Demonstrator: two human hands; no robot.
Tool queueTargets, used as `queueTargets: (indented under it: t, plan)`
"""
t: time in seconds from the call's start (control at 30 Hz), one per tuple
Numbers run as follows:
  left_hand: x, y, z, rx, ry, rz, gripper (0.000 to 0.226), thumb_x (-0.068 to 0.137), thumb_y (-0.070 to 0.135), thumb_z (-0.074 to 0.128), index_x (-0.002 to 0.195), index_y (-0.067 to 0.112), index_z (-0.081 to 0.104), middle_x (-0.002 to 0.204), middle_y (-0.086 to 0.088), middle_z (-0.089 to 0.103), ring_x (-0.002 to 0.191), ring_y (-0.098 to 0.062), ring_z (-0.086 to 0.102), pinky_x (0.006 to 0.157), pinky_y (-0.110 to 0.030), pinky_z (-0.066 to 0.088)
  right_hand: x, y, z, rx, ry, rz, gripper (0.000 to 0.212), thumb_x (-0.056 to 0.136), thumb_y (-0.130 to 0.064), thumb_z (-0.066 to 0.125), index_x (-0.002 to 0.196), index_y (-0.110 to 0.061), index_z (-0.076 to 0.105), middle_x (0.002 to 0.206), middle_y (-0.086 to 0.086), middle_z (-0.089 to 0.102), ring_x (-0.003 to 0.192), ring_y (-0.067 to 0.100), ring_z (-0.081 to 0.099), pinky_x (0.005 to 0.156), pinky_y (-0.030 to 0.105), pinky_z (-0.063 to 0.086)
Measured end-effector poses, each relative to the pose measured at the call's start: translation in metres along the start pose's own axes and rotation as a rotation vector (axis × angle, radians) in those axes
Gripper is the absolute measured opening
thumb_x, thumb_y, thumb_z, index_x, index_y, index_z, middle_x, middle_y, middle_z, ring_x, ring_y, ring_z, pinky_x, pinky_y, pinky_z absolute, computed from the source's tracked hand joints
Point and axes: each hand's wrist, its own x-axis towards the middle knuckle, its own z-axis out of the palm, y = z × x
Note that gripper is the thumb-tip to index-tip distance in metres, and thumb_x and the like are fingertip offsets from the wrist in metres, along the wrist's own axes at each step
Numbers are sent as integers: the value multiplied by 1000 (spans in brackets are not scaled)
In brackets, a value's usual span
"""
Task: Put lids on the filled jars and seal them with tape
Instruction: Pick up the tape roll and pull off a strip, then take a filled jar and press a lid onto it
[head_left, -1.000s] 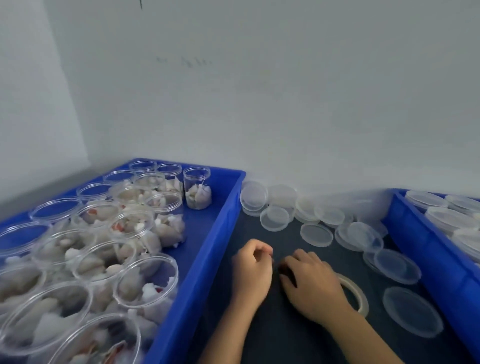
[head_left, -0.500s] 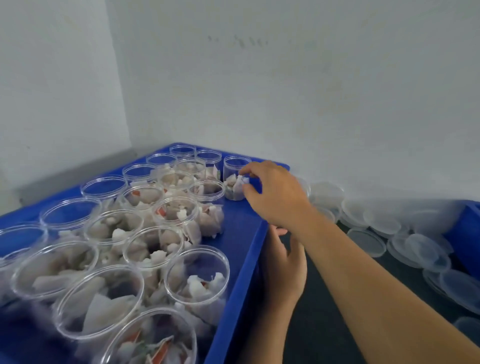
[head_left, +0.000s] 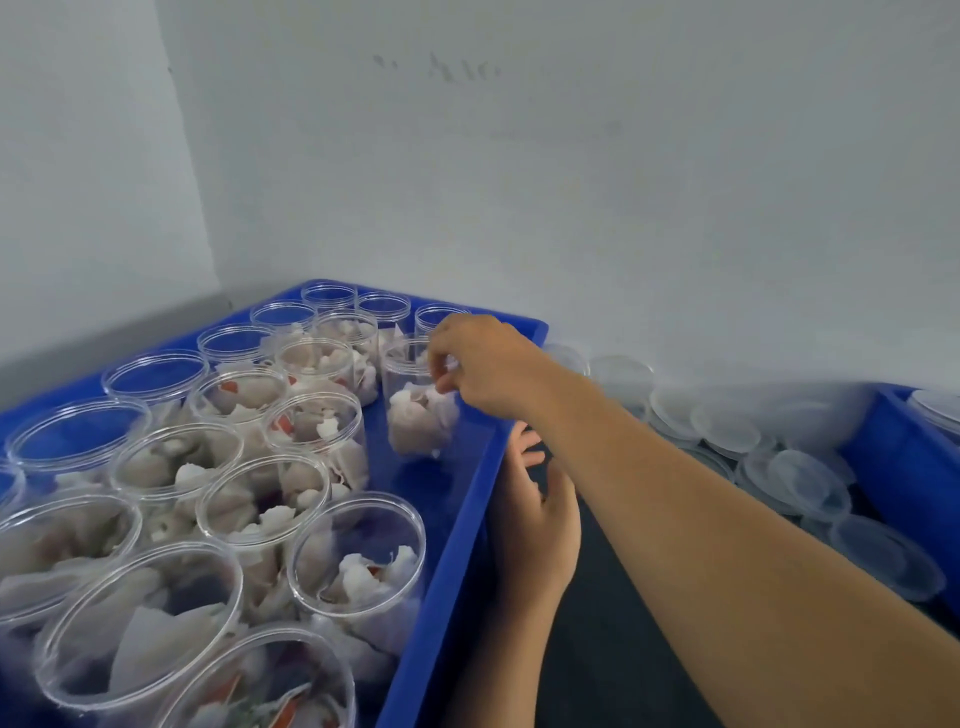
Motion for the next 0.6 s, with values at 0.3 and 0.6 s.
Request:
queueTargets:
  t: [0.3,0.6]
  plan:
    - [2,-4,3,-15,53,-5,43,102,12,64,140,32,58,130,19,66,116,1,65,98,-34,57,-63,41,-88,112,397,62,3,96,-16,75,97,-17,72,111,-1,70,107,22,63,95,40,50]
    - [-5,-15,9,129,-108,70,91,83,38,89,154,45,33,148,21,48,130,3,52,105,-36,50,-153,97,-66,-64,262,311,16,97,-21,72,86,-31,65,102,-10,67,96,17,61,85,36,49]
